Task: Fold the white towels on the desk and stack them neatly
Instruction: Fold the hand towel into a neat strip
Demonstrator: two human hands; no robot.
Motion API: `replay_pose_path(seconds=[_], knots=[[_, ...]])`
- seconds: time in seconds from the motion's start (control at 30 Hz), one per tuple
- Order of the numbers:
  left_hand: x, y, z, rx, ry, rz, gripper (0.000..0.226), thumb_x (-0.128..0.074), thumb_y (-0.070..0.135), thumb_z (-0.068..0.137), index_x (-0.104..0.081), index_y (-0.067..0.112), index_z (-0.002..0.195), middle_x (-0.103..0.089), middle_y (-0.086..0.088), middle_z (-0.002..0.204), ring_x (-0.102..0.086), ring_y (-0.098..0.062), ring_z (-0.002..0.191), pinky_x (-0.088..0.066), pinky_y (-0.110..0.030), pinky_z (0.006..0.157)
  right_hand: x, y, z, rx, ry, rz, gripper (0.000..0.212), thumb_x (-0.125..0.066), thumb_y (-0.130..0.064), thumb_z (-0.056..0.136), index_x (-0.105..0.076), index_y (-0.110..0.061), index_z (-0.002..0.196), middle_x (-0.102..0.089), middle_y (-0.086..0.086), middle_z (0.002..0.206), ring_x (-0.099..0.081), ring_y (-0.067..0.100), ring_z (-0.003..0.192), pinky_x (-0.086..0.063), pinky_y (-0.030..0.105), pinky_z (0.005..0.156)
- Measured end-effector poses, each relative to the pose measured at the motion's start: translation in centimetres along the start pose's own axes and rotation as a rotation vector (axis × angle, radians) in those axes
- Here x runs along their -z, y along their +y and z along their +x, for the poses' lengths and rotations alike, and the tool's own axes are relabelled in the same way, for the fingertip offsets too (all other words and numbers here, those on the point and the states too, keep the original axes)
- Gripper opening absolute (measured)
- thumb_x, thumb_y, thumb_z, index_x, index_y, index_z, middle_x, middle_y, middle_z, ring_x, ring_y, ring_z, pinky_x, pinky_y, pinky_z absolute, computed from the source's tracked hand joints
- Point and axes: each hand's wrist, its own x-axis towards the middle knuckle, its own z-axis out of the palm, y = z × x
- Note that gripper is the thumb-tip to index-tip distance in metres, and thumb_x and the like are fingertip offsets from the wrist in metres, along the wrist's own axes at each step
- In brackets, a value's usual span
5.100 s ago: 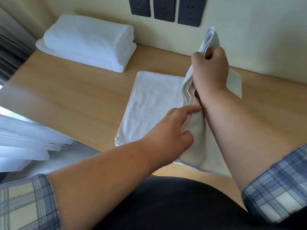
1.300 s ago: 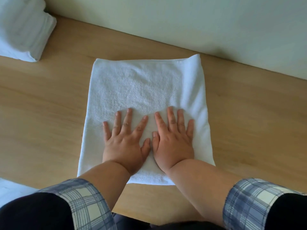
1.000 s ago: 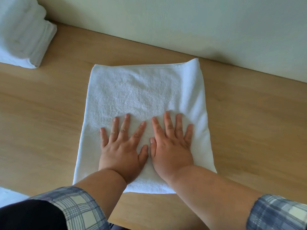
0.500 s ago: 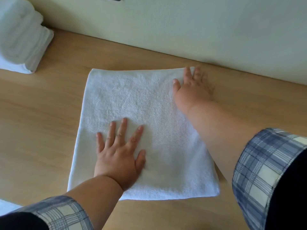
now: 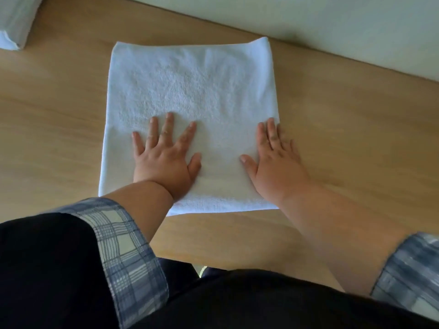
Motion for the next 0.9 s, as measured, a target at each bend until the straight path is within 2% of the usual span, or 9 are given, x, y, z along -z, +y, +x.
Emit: replay_pose_path(seconds=[0.1,0.23,0.33,0.4,0.5,0.63,0.73,0.8,0.9], knots=[[0.9,0.2,-0.3,-0.005,-0.057,-0.003,0.067,-0.007,0.066,0.091,0.009,0.045,0.153,0.011,-0.001,0.165,0.013,-0.030,0.150,0.004,-0.061,0.118,0.4,0.0,-0.6,-0.093,-0.024,-0.006,0.079,-0.007,-0.063,0.096,0.016,-0.018,0.156,0.027,0.001,0.162,0.016,0.021,0.151,0.004,0.050,0.122],[2.1,-0.3,-3.7,-0.276,0.025,-0.069,0.067,-0.003,0.060,0.096,-0.003,0.033,0.156,-0.002,-0.006,0.166,-0.003,-0.026,0.152,-0.003,-0.052,0.121,-0.4,-0.1,-5.2,0.344,0.050,-0.056,0.087,-0.007,-0.073,0.092,0.010,-0.018,0.157,0.023,0.001,0.163,0.021,0.017,0.150,0.007,0.045,0.122],[0.4,-2.7,-8.1,-0.507,-0.079,0.160,0.067,0.001,0.066,0.093,0.026,0.036,0.148,0.009,-0.005,0.165,0.014,-0.023,0.149,0.003,-0.049,0.121,-2.3,0.5,-7.4,0.423,-0.013,-0.186,0.088,-0.027,-0.068,0.095,0.015,-0.020,0.156,0.018,0.005,0.165,0.023,0.017,0.149,0.009,0.040,0.122],[-0.4,-5.0,-9.6,-0.405,-0.114,0.239,0.075,-0.010,0.063,0.095,0.046,0.035,0.136,0.023,-0.003,0.161,0.025,-0.022,0.145,0.010,-0.049,0.118,-2.5,1.0,-7.6,0.324,0.060,-0.180,0.083,-0.041,-0.048,0.100,0.011,-0.018,0.157,0.014,0.006,0.165,0.020,0.017,0.149,0.010,0.037,0.120],[-0.1,-7.0,-9.7,-0.305,-0.100,0.311,0.092,-0.035,0.030,0.102,0.053,0.029,0.129,0.020,-0.004,0.163,0.011,-0.026,0.151,-0.002,-0.051,0.119,-2.2,1.4,-7.3,0.315,0.109,-0.225,0.074,-0.043,-0.025,0.103,0.005,-0.013,0.158,0.008,0.010,0.166,0.010,0.021,0.152,0.005,0.034,0.118],[1.1,-7.7,-9.2,-0.285,-0.126,0.373,0.094,-0.046,0.007,0.096,0.033,0.025,0.146,0.008,-0.003,0.165,-0.001,-0.025,0.152,-0.014,-0.047,0.119,-1.5,0.5,-7.8,0.298,0.097,-0.312,0.068,-0.034,0.001,0.100,0.002,-0.009,0.158,0.001,0.014,0.166,-0.002,0.025,0.153,-0.012,0.035,0.121],[3.1,-8.5,-8.6,-0.260,-0.112,0.365,0.089,-0.055,0.010,0.091,0.007,0.030,0.153,-0.017,-0.001,0.161,-0.021,-0.023,0.147,-0.024,-0.043,0.118,-0.4,-0.4,-9.0,0.238,0.098,-0.290,0.067,-0.048,0.000,0.095,-0.016,-0.010,0.153,-0.025,0.013,0.160,-0.029,0.026,0.147,-0.044,0.038,0.106],[4.9,-9.5,-8.2,-0.265,-0.078,0.362,0.090,-0.061,0.011,0.085,-0.004,0.034,0.150,-0.033,0.001,0.151,-0.037,-0.024,0.137,-0.033,-0.041,0.112,0.5,-1.4,-10.0,0.216,0.081,-0.253,0.053,-0.050,-0.007,0.095,-0.031,-0.014,0.144,-0.047,0.008,0.143,-0.053,0.026,0.124,-0.054,0.041,0.085],[7.5,-11.1,-8.3,-0.263,-0.098,0.364,0.093,-0.063,0.006,0.078,-0.009,0.035,0.149,-0.043,0.002,0.135,-0.048,-0.024,0.122,-0.042,-0.039,0.100,1.6,-3.5,-11.8,0.186,0.056,-0.218,0.039,-0.048,-0.014,0.094,-0.044,-0.019,0.132,-0.062,0.000,0.115,-0.063,0.023,0.092,-0.054,0.038,0.071]])
